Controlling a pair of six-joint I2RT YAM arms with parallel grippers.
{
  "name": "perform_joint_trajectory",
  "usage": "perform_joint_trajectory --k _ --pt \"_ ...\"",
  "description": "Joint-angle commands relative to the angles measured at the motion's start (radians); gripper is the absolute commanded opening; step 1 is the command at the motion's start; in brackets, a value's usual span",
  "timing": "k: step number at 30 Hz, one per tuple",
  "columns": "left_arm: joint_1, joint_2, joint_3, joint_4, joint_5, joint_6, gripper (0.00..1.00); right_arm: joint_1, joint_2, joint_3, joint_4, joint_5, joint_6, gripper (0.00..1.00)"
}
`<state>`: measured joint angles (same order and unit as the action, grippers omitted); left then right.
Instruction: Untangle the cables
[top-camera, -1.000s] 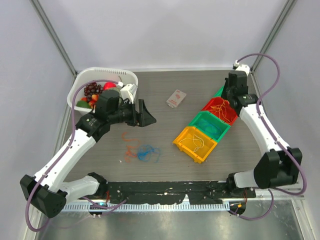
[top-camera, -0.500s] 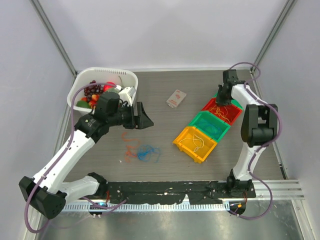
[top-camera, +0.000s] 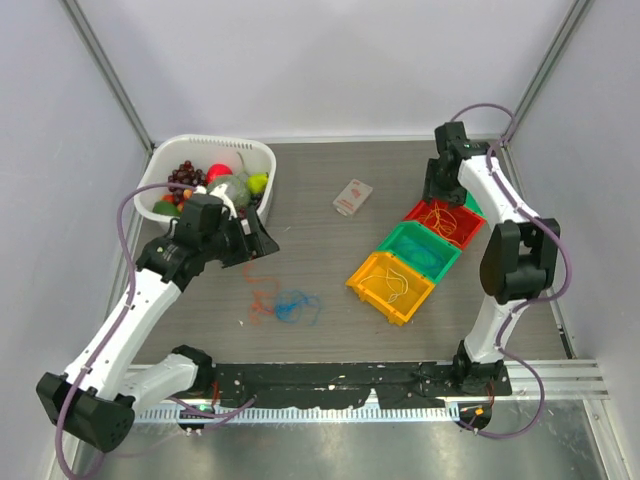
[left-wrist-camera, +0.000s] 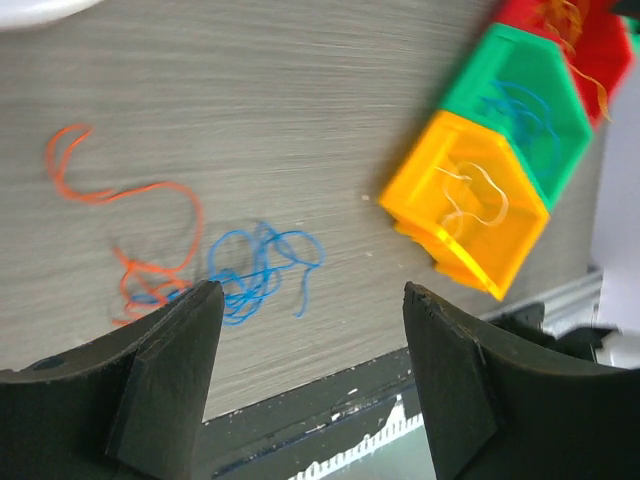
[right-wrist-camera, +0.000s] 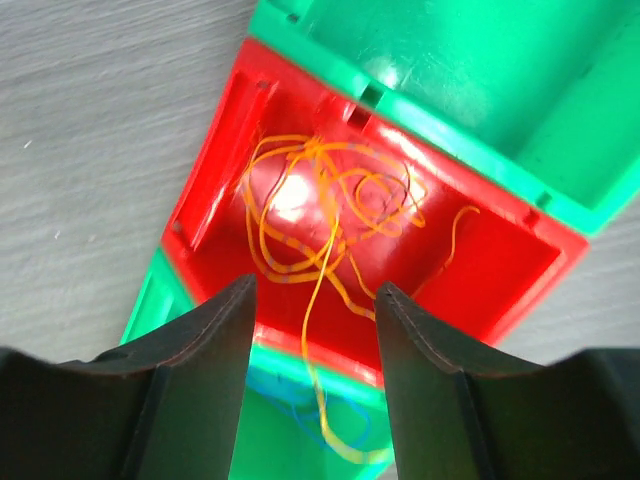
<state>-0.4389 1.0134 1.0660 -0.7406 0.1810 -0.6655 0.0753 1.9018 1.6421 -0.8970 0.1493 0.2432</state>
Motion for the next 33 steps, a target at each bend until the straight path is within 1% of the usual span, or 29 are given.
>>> perform_joint_trajectory --k 1,2,3,4,5,6,7,8,9,11,12,15,17,19,21,24,25,26,29,30,33 --pt "0.095 -0.027 -0.09 -0.091 -0.069 -0.121 0.75 0.16 -0.196 0.03 -0.074 0.148 -0.024 0.57" --pt "0.107 -0.042 -0.122 -0.091 -0.068 -0.147 0.73 0.249 -0.208 0.027 -0.071 0.176 -0.025 0.57" --pt "0.117 -0.053 -0.155 -0.089 -0.061 -0.158 0.73 0.292 -0.225 0.016 -0.051 0.153 -0.022 0.57" --pt "0.121 -0.067 -0.181 -0.083 -0.052 -0.178 0.7 0.392 -0.237 0.006 -0.034 0.104 -0.006 0.57" --pt "0.123 -0.082 -0.213 -0.072 -0.045 -0.192 0.67 0.429 -0.256 -0.052 0.049 -0.012 0.01 0.57" --pt "0.124 -0.094 -0.242 -0.054 -0.037 -0.21 0.66 0.51 -0.271 -0.091 0.117 -0.09 0.049 0.57" --pt "0.124 -0.11 -0.271 -0.039 -0.029 -0.229 0.66 0.541 -0.286 -0.17 0.226 -0.226 0.077 0.57" --pt "0.124 -0.122 -0.3 -0.026 -0.014 -0.249 0.66 0.607 -0.29 -0.203 0.29 -0.294 0.115 0.57" --pt "0.124 -0.128 -0.328 -0.004 0.006 -0.265 0.66 0.641 -0.29 -0.255 0.387 -0.374 0.134 0.57" --pt "0.124 -0.134 -0.385 0.044 0.049 -0.302 0.7 0.717 -0.274 -0.3 0.467 -0.424 0.139 0.57" --pt "0.124 -0.13 -0.405 0.041 0.052 -0.318 0.71 0.76 -0.27 -0.312 0.484 -0.43 0.125 0.57" --pt "0.124 -0.119 -0.442 0.044 0.042 -0.344 0.7 0.823 -0.234 -0.369 0.538 -0.458 0.11 0.57" --pt "0.126 -0.118 -0.466 0.066 0.026 -0.358 0.68 0.853 -0.227 -0.409 0.564 -0.464 0.097 0.56" --pt "0.123 -0.102 -0.495 0.111 0.026 -0.359 0.65 0.891 -0.224 -0.435 0.566 -0.43 0.058 0.55" --pt "0.124 -0.064 -0.506 0.142 0.032 -0.35 0.62 0.919 -0.222 -0.459 0.557 -0.387 0.045 0.55" --pt "0.124 0.035 -0.495 0.179 0.047 -0.318 0.6 0.931 -0.231 -0.53 0.599 -0.422 0.053 0.54" --pt "0.124 0.065 -0.494 0.191 0.054 -0.306 0.6 0.948 -0.239 -0.551 0.61 -0.419 0.033 0.54" --pt "0.124 0.097 -0.492 0.196 0.057 -0.296 0.59 0.978 -0.259 -0.582 0.622 -0.383 0.021 0.56" --pt "0.124 0.163 -0.471 0.198 0.066 -0.263 0.45 1.029 -0.285 -0.622 0.635 -0.305 -0.045 0.57" --pt "0.124 0.171 -0.465 0.196 0.066 -0.26 0.43 1.05 -0.29 -0.649 0.645 -0.282 -0.064 0.58" --pt "0.123 0.163 -0.465 0.195 0.057 -0.26 0.43 1.08 -0.282 -0.671 0.655 -0.162 -0.103 0.58"
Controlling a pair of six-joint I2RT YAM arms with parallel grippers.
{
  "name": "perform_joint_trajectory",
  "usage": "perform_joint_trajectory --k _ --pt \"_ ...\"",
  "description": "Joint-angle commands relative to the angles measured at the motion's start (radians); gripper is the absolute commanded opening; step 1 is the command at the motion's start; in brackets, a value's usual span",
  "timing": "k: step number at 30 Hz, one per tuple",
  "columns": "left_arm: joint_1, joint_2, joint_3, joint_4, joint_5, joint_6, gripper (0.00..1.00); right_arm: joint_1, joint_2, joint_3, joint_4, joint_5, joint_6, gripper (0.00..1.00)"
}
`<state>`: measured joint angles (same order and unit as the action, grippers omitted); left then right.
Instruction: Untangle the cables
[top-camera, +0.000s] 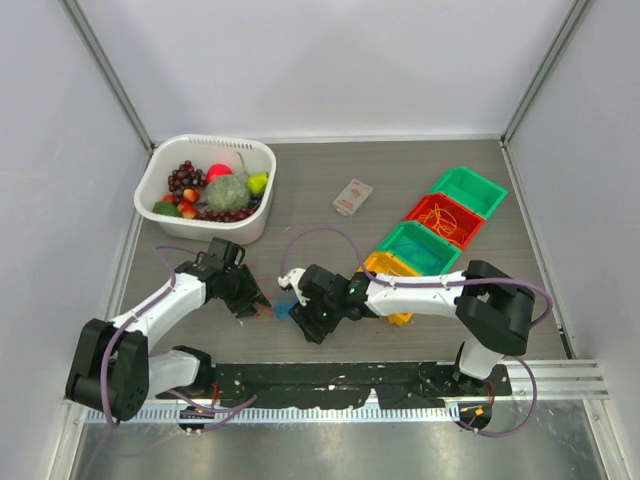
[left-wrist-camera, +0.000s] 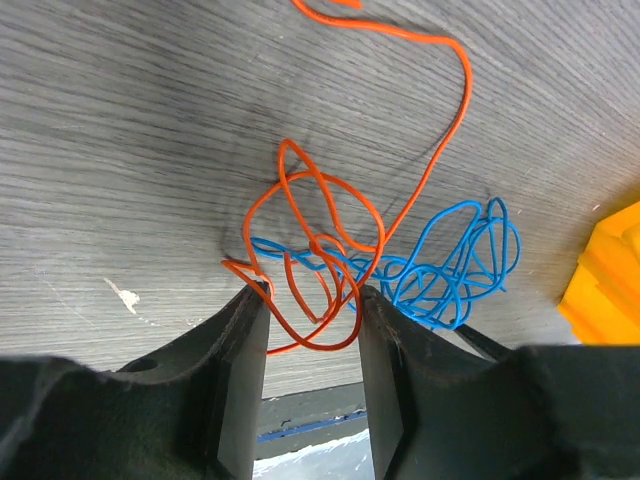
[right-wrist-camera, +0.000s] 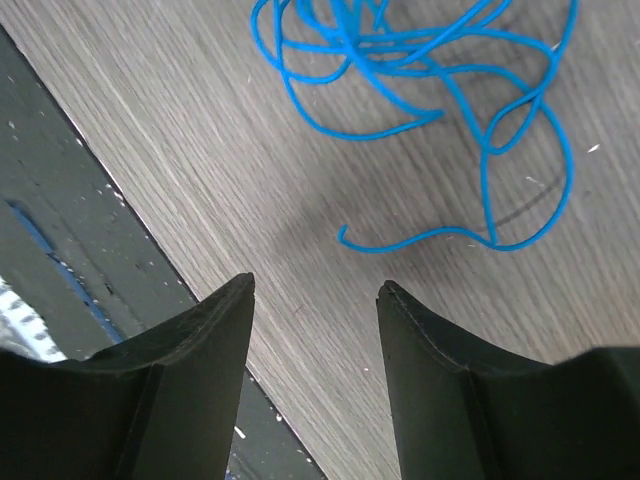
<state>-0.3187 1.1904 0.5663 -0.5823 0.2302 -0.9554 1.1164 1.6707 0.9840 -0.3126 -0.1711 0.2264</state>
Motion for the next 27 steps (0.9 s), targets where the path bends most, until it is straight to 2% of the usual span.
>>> perform_joint_trajectory --k 1,2,8,13,19,22,25,26,27 --pt "0.004 -0.021 0.035 0.03 0.003 0.029 0.44 0.054 -0.046 -0.013 0.07 0.168 -0.108 0.58" --pt "0.004 -0.029 0.037 0.022 -0.002 0.027 0.45 0.065 -0.039 -0.01 0.069 0.245 -0.117 0.58" --pt "0.004 -0.116 0.032 -0.028 -0.026 0.024 0.48 0.125 -0.011 0.019 0.079 0.373 -0.17 0.55" --pt "0.004 -0.178 0.035 -0.071 -0.028 0.021 0.53 0.134 0.037 0.036 0.078 0.374 -0.19 0.48" --pt "0.004 -0.265 0.058 -0.126 -0.064 0.027 0.62 0.164 0.069 0.025 0.125 0.381 -0.213 0.47" --pt "0.004 -0.301 0.081 -0.149 -0.08 0.035 0.63 0.166 0.096 0.031 0.127 0.416 -0.21 0.34" --pt "0.004 -0.342 0.109 -0.151 -0.094 0.055 0.63 0.166 0.08 0.036 0.123 0.472 -0.202 0.08" --pt "0.004 -0.365 0.115 -0.136 -0.088 0.067 0.63 0.166 0.049 0.045 0.109 0.481 -0.2 0.02" --pt "0.004 -0.391 0.118 -0.108 -0.078 0.082 0.63 0.168 0.031 0.064 0.072 0.486 -0.19 0.01"
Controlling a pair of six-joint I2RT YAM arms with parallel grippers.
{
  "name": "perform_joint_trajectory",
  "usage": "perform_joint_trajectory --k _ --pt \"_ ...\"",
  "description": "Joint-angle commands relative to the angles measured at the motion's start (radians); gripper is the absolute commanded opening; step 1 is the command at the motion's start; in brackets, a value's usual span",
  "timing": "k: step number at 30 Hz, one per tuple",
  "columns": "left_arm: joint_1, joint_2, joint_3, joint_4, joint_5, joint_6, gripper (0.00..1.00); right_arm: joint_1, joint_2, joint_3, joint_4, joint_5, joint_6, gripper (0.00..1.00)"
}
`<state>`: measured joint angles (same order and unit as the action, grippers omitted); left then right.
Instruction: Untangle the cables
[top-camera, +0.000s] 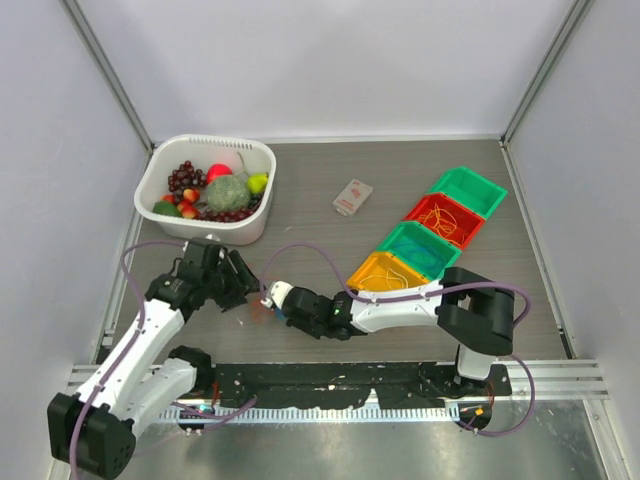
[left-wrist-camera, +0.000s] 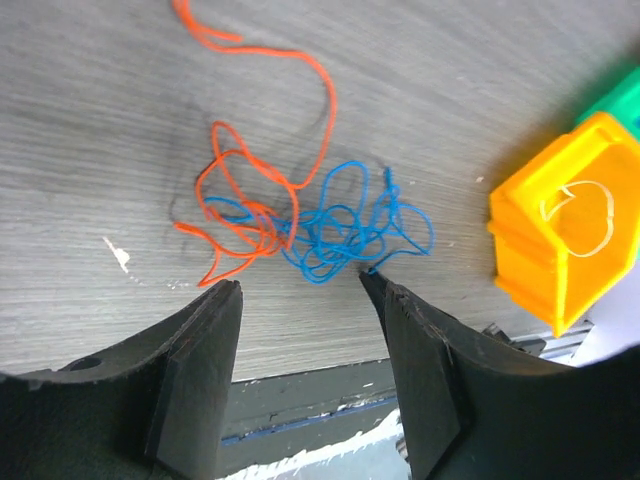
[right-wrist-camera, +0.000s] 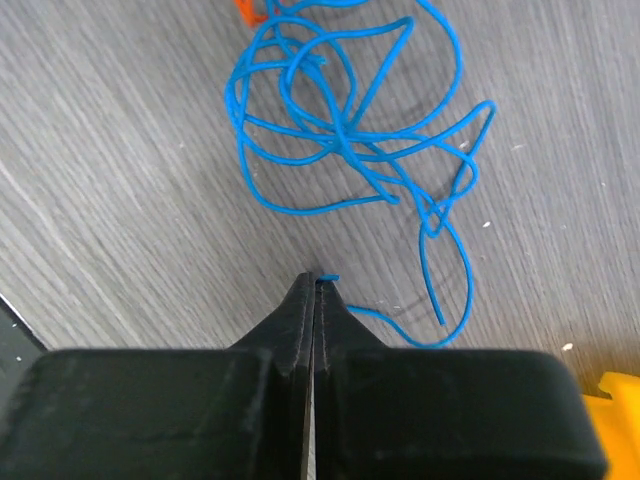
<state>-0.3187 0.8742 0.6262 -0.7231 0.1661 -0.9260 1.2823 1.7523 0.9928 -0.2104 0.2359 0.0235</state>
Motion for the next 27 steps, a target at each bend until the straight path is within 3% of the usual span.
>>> perform_joint_trajectory --k 1,7,11,15,18,23,27 --pt "0.004 -0.101 0.059 0.065 -0.002 0.067 0.63 0.0 -0.107 0.064 -0.044 0.069 0.019 0.01" --pt "0.004 -0.271 0.027 0.345 0.128 0.111 0.66 -0.052 -0.377 0.148 -0.148 -0.049 0.15 0.01" --pt "0.004 -0.305 0.029 0.419 0.133 0.115 0.67 -0.147 -0.467 0.26 -0.192 -0.154 0.237 0.01" --pt "0.003 -0.238 0.043 0.328 0.067 0.092 0.72 -0.196 -0.485 0.328 -0.201 -0.21 0.289 0.01" --pt "0.004 -0.085 0.108 0.126 0.023 0.093 0.7 -0.212 -0.446 0.334 -0.208 -0.21 0.292 0.01" --pt "0.004 0.12 0.119 -0.006 0.007 0.101 0.74 -0.25 -0.321 0.342 -0.291 -0.277 0.329 0.44" --pt "0.004 0.206 0.083 0.039 0.019 0.105 0.73 -0.258 -0.164 0.363 -0.4 -0.239 0.404 0.51"
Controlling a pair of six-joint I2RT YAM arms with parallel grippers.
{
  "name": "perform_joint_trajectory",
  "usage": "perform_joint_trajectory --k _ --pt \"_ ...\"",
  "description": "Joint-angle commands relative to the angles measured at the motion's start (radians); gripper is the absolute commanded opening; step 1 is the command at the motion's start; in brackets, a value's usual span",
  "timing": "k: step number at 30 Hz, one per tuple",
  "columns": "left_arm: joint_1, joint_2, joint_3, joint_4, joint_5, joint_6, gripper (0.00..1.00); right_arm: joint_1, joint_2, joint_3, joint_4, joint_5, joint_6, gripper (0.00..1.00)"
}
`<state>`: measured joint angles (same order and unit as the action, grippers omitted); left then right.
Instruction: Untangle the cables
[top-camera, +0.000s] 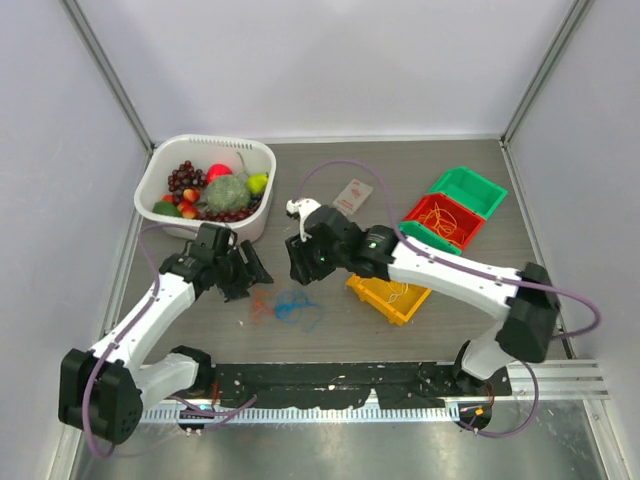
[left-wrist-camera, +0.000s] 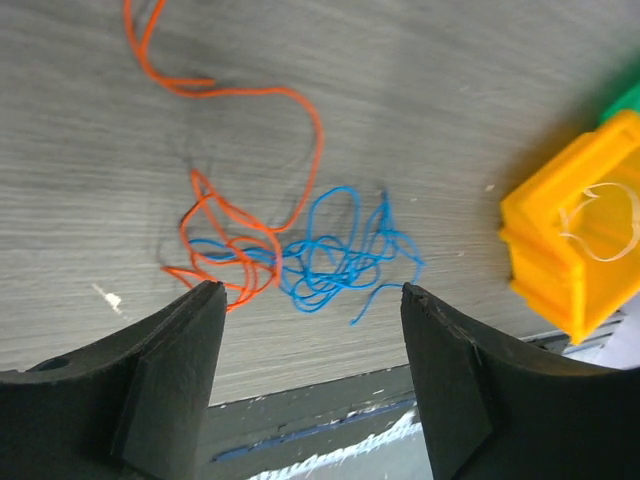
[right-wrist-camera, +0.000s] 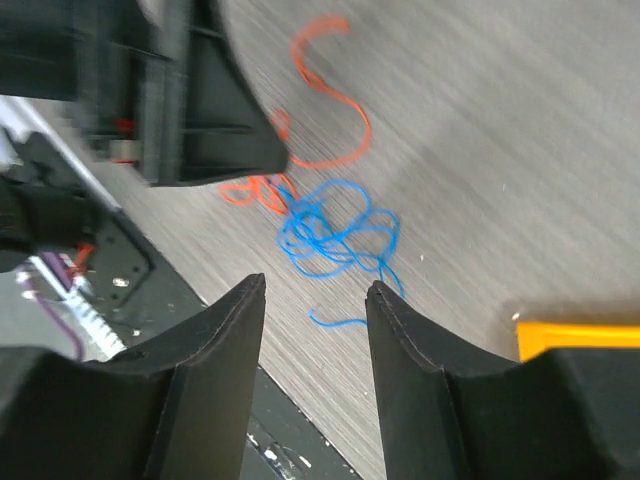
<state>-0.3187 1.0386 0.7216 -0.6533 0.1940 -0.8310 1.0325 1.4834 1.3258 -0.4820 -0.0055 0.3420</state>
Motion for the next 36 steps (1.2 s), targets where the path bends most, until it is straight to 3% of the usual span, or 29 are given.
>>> perform_joint_trajectory --k 1,10,13,16,19,22,25,27,29,36 --pt "0.003 0.066 -0.013 -0.029 -0.01 0.019 0.71 -0.006 0.123 0.036 -0.165 0.002 0.1 0.51" --pt "0.003 0.192 -0.06 0.027 0.041 0.081 0.51 -0.006 0.231 -0.019 0.009 -0.118 0.123 0.53" --pt "0.003 0.202 -0.051 0.009 0.016 0.089 0.26 -0.008 0.261 -0.014 0.1 -0.165 0.106 0.54" --pt "0.001 0.114 -0.074 0.011 -0.001 0.067 0.2 -0.008 0.297 0.013 0.179 -0.218 0.083 0.55" --pt "0.004 -0.009 -0.109 0.015 0.004 0.027 0.27 -0.008 0.374 0.067 0.203 -0.258 0.075 0.55" --pt "0.003 -0.106 -0.106 -0.052 -0.057 -0.017 0.58 -0.011 0.439 0.148 0.189 -0.261 0.072 0.55" --pt "0.02 -0.184 -0.084 -0.121 -0.161 -0.045 0.77 -0.023 0.475 0.164 0.189 -0.264 0.1 0.54" --pt "0.055 -0.198 -0.071 -0.118 -0.18 -0.049 0.78 -0.04 0.468 0.133 0.221 -0.284 0.135 0.52" --pt "0.087 -0.166 -0.065 -0.085 -0.168 -0.051 0.7 -0.042 0.442 0.081 0.264 -0.3 0.144 0.48" --pt "0.104 0.05 -0.073 0.156 -0.154 -0.1 0.6 -0.042 0.387 -0.086 0.338 -0.36 0.121 0.35"
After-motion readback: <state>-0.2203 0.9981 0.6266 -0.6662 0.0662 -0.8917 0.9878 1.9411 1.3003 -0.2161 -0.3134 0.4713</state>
